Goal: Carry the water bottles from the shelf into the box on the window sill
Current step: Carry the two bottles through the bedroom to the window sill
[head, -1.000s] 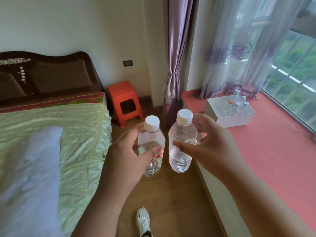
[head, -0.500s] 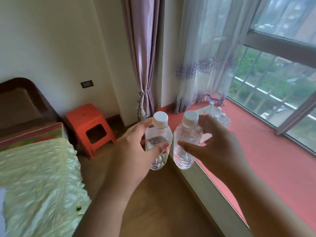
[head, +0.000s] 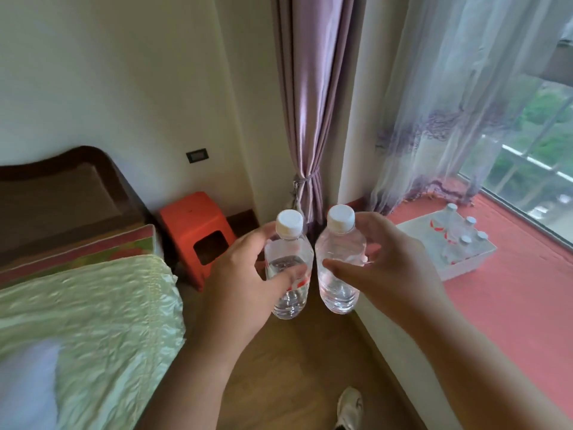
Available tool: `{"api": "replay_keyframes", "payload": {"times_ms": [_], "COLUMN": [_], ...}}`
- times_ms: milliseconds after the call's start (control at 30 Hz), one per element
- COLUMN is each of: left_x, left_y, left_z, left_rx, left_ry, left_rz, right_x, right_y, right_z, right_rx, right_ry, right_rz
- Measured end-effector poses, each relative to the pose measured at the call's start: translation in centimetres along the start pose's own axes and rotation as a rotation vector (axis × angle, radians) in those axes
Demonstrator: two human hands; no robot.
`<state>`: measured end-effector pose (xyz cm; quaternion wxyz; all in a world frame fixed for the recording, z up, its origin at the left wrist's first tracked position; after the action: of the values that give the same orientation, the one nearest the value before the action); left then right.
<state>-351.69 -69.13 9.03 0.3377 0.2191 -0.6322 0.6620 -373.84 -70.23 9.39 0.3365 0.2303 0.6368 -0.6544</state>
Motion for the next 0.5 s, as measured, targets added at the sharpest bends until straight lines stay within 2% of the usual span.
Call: {"api": "replay_keyframes", "payload": {"times_ms": [267,400,500], "left_x": [-2.4,-2.1,-1.6], "left_y": [-2.4,-1.6,-0.2], "left_z": [7.7,11.3,14.5], "left_rx": [0.115,0.169,0.141], "left_ry": [-0.155,-0.167,-0.157], "left_rz": [0.070,0.028,0.013], "right_x": [-0.2,0.8,2.3], "right_y": [1.5,0.7,-0.7], "right_z": [12.1,16.3,18.5], "right_rx": [-0.114,-0.154,-0.141], "right_ry": [-0.142,-0.170,-0.157], "right_rz": [0.116,0.129,0.118]}}
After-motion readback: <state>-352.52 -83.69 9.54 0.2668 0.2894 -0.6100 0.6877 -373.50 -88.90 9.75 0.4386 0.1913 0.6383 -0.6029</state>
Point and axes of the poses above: each hand's wrist, its own z-axis towards the middle knuckle, its own y-axis out of the palm, x = y × z, the point moved 9 cm from there along z, towards the middle knuckle, and after that the axes turned 12 degrees about -x, right-handed, at the moved point
